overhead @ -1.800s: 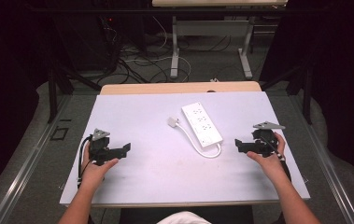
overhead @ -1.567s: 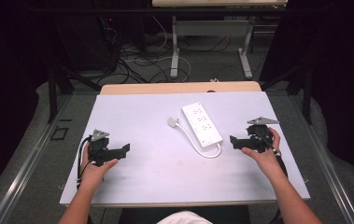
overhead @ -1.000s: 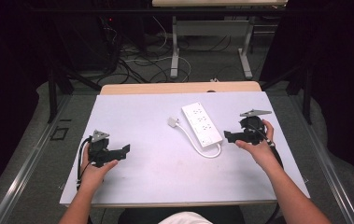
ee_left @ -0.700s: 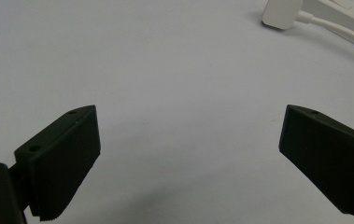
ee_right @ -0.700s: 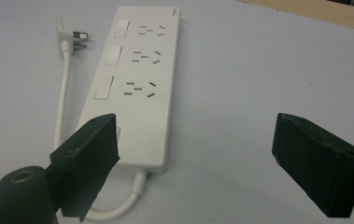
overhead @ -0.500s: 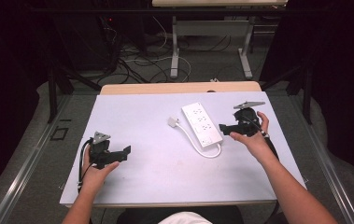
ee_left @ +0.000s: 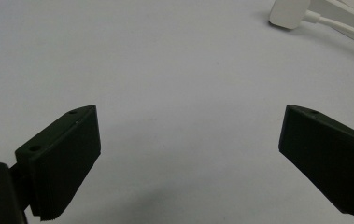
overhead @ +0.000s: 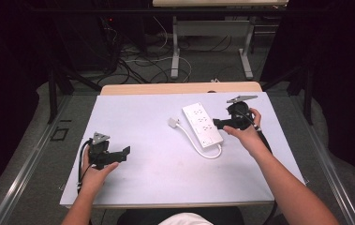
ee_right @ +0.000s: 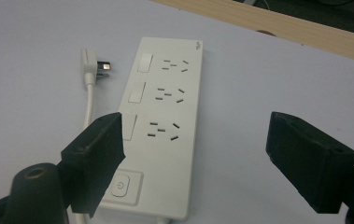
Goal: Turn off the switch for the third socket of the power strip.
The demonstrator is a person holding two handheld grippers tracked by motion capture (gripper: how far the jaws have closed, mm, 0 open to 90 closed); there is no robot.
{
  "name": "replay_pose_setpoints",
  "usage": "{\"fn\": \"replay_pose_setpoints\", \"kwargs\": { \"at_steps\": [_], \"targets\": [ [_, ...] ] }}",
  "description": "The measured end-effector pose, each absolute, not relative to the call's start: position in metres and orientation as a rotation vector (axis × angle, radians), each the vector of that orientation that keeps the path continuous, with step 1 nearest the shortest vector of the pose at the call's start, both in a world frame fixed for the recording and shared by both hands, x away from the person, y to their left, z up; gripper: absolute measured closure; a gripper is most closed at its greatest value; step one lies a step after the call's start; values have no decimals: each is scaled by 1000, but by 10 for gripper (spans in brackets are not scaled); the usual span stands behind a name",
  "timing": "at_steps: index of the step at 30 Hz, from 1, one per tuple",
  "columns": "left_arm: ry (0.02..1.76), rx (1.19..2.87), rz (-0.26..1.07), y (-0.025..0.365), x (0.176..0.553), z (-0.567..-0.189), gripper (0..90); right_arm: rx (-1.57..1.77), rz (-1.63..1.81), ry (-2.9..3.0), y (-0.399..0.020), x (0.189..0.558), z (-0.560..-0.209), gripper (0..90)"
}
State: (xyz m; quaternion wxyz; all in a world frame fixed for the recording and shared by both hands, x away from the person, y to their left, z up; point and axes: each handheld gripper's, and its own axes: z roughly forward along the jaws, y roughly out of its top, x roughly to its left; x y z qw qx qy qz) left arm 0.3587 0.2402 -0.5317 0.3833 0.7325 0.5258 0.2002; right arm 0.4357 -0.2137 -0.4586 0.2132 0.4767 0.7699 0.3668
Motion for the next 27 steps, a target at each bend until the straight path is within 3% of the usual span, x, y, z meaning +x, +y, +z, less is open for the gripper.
{"fn": "replay_pose_setpoints", "kwargs": {
  "at_steps": [19, 27],
  "targets": [
    [1310, 1889, 506, 234, 363, -535, 54, 1321, 1007, 2172, -193, 453, -452, 200],
    [1315, 1886, 508, 238, 362, -533, 54, 1312, 998, 2219, -178, 464, -447, 254]
  ]
}}
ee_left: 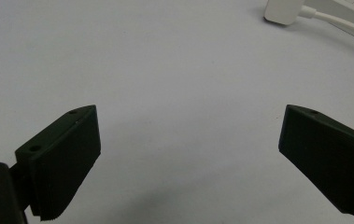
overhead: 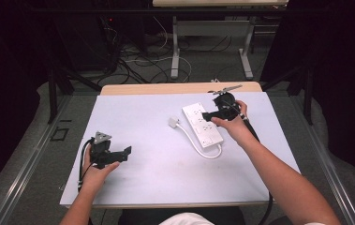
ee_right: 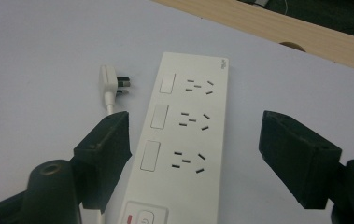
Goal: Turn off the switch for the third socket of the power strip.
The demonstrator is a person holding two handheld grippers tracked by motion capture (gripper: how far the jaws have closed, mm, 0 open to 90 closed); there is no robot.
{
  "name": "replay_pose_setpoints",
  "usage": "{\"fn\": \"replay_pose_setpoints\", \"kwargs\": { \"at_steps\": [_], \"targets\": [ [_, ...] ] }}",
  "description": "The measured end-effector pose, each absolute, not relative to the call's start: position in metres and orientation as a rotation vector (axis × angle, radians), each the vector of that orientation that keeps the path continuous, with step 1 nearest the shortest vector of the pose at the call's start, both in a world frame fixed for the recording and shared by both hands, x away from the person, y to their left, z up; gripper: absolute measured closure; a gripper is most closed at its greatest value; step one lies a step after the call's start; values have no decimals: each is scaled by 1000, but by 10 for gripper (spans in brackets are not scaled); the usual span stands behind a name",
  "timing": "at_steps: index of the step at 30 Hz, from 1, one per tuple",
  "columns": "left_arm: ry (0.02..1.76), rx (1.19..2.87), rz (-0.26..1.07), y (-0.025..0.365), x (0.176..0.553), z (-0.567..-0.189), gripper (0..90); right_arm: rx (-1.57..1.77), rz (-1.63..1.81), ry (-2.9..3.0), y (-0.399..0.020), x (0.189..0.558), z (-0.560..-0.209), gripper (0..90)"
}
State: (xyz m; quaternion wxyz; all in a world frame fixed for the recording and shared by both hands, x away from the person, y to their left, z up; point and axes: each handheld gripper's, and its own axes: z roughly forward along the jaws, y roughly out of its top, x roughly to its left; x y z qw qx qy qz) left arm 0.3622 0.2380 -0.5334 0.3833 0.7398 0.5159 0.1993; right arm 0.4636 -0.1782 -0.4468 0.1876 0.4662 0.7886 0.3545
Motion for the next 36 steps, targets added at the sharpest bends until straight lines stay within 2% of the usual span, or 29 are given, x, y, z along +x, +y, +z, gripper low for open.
{"fn": "replay_pose_setpoints", "kwargs": {
  "at_steps": [20, 36],
  "targets": [
    [1316, 1872, 512, 241, 361, -532, 54, 1294, 937, 2280, -146, 492, -441, 325],
    [1313, 1878, 509, 241, 361, -533, 54, 1308, 918, 2340, -121, 512, -442, 346]
  ]
}}
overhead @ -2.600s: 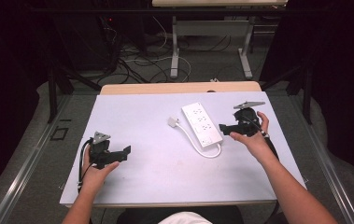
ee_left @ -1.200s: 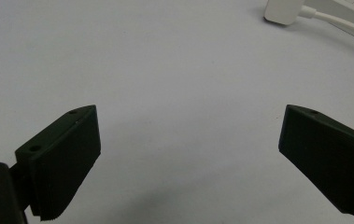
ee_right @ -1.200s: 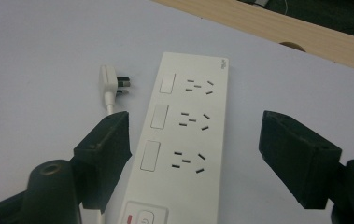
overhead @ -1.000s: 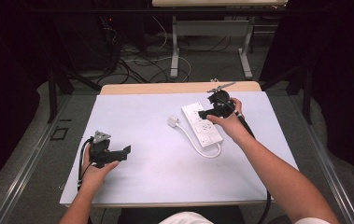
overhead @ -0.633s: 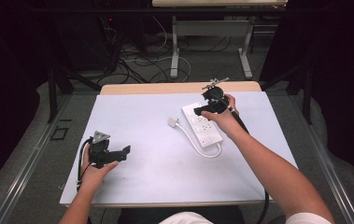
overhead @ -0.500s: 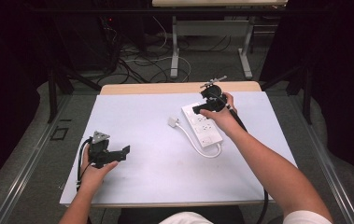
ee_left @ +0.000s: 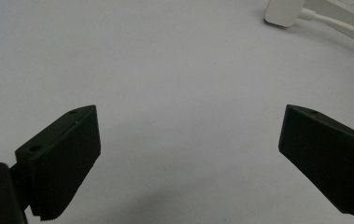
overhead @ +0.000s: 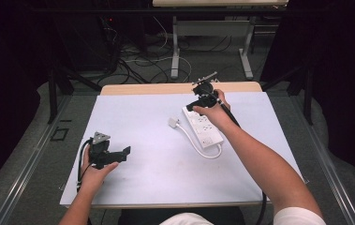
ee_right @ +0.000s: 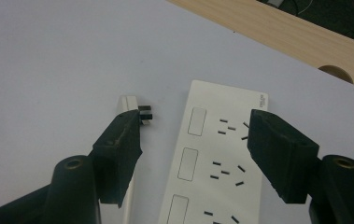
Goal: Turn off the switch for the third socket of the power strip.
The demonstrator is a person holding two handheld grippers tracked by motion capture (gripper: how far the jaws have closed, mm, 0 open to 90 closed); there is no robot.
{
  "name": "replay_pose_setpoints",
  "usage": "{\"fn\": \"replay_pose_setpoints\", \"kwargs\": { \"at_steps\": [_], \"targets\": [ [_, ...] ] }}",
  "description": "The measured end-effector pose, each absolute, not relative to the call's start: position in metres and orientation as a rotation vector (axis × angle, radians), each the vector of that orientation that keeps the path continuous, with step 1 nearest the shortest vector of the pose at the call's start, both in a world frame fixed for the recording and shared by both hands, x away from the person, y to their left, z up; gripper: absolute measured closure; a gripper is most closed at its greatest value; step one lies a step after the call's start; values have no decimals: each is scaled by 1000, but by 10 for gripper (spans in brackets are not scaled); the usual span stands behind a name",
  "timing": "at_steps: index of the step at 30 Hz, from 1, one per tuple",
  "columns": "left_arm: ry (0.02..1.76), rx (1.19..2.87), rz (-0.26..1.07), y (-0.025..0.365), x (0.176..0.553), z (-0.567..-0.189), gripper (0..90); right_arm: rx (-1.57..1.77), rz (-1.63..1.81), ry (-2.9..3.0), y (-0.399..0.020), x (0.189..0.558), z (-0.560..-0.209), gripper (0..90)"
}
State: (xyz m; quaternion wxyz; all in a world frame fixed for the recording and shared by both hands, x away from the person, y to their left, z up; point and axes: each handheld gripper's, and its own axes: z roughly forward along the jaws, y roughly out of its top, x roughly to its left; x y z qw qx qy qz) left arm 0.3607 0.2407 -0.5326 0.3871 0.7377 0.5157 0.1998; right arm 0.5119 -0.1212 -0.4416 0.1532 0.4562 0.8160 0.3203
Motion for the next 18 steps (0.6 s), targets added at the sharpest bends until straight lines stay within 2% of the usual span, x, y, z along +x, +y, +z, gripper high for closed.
{"fn": "replay_pose_setpoints", "kwargs": {
  "at_steps": [18],
  "targets": [
    [1313, 1876, 506, 241, 361, -533, 56, 1306, 844, 2344, -107, 537, -452, 343]
  ]
}}
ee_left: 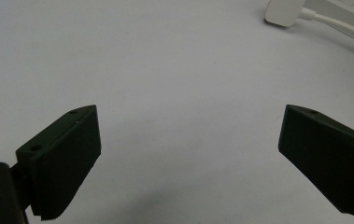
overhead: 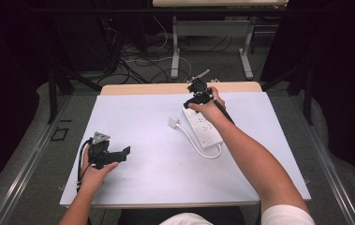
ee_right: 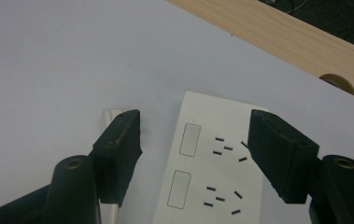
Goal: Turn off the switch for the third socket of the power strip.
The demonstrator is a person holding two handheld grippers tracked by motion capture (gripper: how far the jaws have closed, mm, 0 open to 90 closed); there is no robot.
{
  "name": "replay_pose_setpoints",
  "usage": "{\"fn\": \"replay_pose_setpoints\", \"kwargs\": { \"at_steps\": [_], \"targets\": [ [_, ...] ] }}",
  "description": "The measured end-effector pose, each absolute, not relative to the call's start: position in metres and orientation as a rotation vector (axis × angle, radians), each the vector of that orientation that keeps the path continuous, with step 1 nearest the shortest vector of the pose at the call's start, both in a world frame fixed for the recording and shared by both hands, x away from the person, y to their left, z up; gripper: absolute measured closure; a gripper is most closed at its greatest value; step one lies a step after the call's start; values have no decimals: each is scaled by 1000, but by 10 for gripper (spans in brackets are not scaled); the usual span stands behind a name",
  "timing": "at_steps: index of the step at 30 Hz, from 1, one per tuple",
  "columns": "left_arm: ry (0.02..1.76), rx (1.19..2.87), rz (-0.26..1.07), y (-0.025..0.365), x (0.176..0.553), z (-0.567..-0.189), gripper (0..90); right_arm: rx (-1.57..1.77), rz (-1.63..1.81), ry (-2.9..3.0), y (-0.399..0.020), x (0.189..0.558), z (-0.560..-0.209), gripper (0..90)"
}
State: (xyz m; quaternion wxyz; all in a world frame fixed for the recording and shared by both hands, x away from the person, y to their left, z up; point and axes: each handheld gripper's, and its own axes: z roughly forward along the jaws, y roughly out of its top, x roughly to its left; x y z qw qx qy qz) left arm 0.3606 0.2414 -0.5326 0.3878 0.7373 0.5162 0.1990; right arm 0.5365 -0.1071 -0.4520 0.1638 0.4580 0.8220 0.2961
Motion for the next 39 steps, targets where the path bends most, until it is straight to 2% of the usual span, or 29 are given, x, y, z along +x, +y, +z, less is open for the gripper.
{"fn": "replay_pose_setpoints", "kwargs": {
  "at_steps": [14, 25, 39],
  "targets": [
    [1309, 1880, 499, 241, 362, -534, 57, 1331, 780, 2354, -103, 558, -471, 355],
    [1313, 1871, 504, 241, 362, -535, 57, 1456, 815, 2317, -103, 568, -482, 500],
    [1319, 1881, 497, 245, 361, -534, 58, 1497, 811, 2320, -95, 573, -498, 596]
  ]
}}
